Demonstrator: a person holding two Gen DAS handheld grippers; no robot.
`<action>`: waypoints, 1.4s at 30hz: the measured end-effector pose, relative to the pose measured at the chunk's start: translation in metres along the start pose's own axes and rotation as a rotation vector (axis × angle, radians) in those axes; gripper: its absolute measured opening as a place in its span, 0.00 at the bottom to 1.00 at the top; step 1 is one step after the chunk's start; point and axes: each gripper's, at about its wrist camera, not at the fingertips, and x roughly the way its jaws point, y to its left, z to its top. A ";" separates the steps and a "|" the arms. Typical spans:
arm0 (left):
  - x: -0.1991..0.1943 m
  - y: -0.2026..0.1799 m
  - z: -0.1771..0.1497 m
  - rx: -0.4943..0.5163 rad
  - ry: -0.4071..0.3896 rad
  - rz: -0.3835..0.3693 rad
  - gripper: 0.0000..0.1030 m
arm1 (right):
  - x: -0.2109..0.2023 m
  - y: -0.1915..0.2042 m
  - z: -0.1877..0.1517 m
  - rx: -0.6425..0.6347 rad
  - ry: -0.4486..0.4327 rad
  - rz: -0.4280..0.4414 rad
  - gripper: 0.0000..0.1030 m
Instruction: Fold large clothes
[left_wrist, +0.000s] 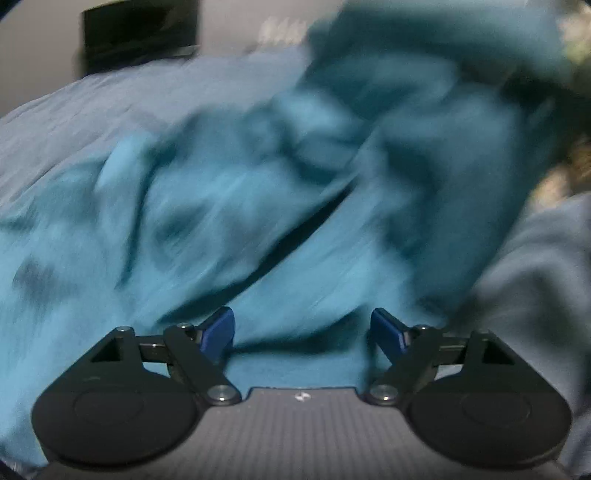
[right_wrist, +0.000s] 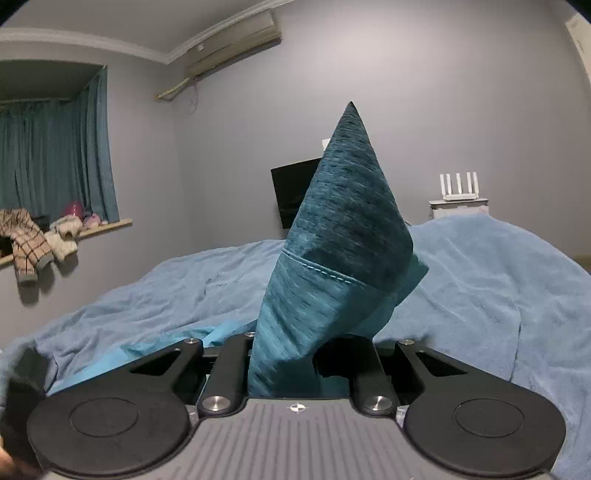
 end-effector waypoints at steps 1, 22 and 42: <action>-0.010 0.002 0.006 -0.014 -0.041 -0.021 0.78 | -0.001 -0.002 0.000 0.003 0.004 -0.002 0.18; -0.009 0.052 0.033 -0.092 0.002 0.117 0.78 | -0.005 0.124 0.027 -0.325 0.059 0.169 0.19; -0.146 0.189 -0.002 -0.402 -0.243 0.168 0.45 | 0.052 0.293 -0.075 -0.728 0.326 0.495 0.30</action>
